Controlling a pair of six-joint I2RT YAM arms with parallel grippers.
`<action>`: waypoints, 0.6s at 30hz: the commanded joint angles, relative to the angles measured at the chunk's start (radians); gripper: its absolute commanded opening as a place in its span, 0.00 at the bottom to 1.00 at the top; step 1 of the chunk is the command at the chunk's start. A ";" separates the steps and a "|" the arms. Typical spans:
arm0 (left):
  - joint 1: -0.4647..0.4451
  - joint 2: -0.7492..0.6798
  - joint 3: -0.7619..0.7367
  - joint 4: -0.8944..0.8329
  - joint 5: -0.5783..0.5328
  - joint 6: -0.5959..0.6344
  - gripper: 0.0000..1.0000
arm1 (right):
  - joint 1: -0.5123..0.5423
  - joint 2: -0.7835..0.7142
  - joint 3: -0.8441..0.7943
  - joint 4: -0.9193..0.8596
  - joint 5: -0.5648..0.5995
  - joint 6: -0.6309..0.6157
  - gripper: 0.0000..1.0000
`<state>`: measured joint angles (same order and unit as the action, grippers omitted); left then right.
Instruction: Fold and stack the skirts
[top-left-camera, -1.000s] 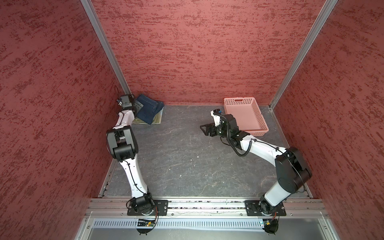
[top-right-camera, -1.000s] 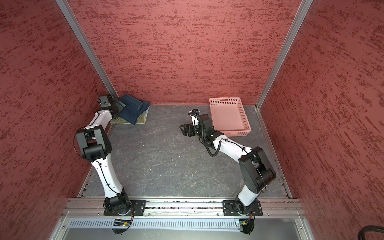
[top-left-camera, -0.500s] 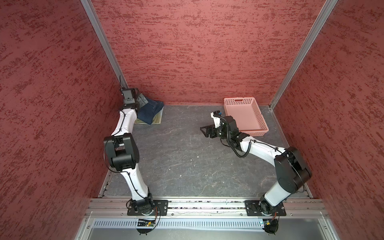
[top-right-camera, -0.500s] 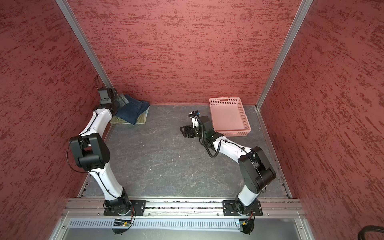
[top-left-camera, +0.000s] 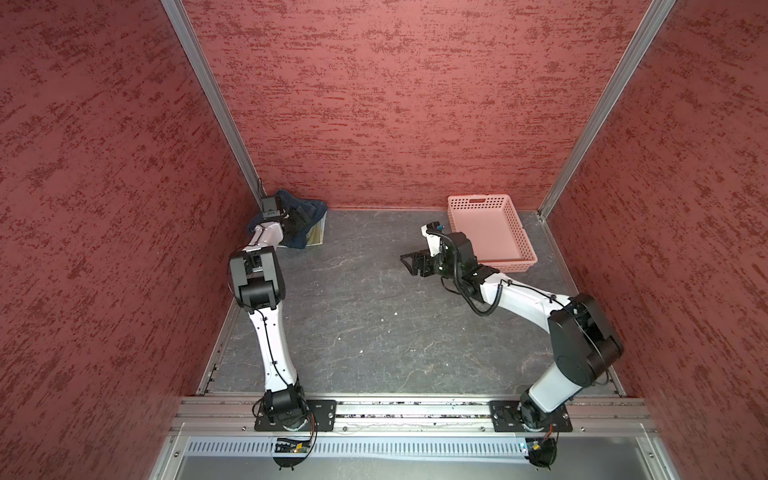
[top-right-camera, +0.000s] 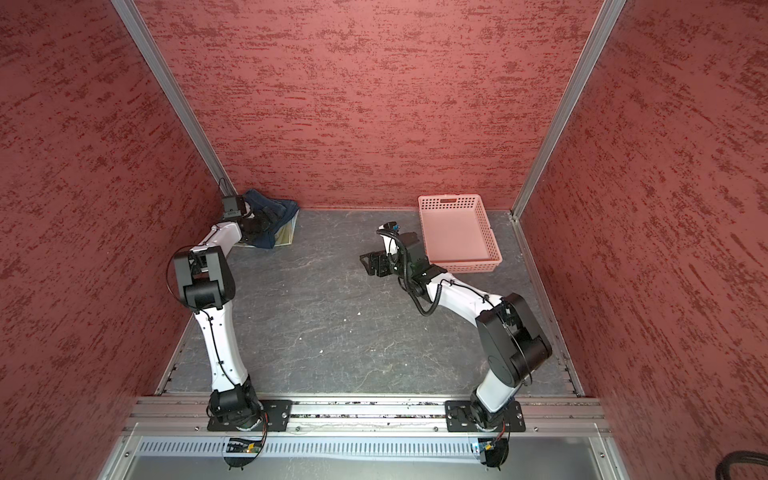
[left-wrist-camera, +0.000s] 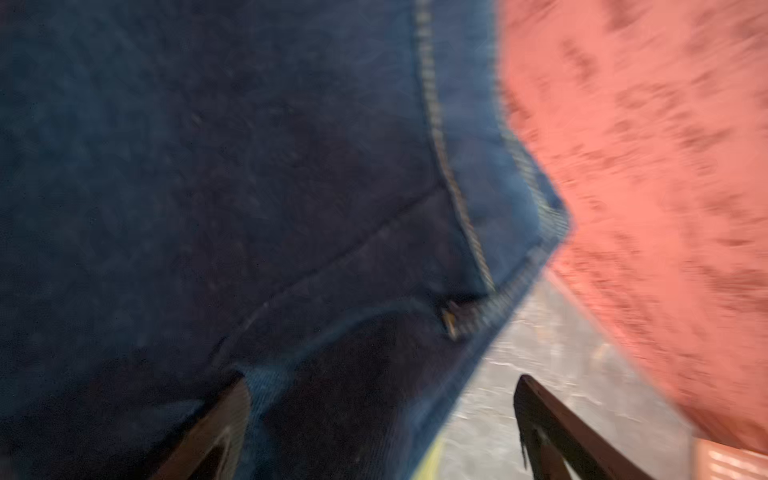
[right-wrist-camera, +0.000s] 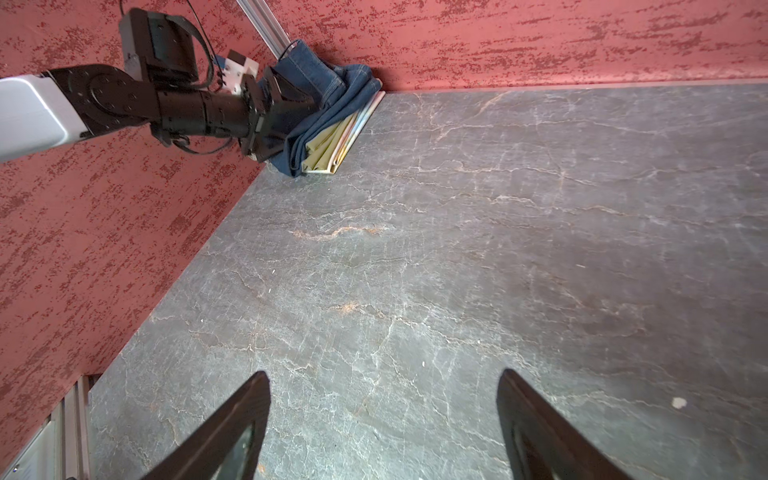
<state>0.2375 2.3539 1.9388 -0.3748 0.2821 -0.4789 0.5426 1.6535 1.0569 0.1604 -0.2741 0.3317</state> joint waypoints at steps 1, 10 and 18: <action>-0.004 -0.012 0.000 -0.052 0.096 -0.029 1.00 | -0.007 -0.005 0.005 0.001 -0.003 -0.009 0.86; -0.017 -0.334 -0.150 0.158 0.240 0.027 1.00 | -0.016 -0.107 0.023 -0.073 0.105 -0.064 0.94; -0.121 -0.803 -0.612 0.250 -0.032 0.173 1.00 | -0.098 -0.368 -0.122 -0.119 0.395 -0.174 0.99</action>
<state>0.1532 1.6398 1.4677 -0.1638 0.3767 -0.3851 0.4866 1.3659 0.9924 0.0643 -0.0429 0.2234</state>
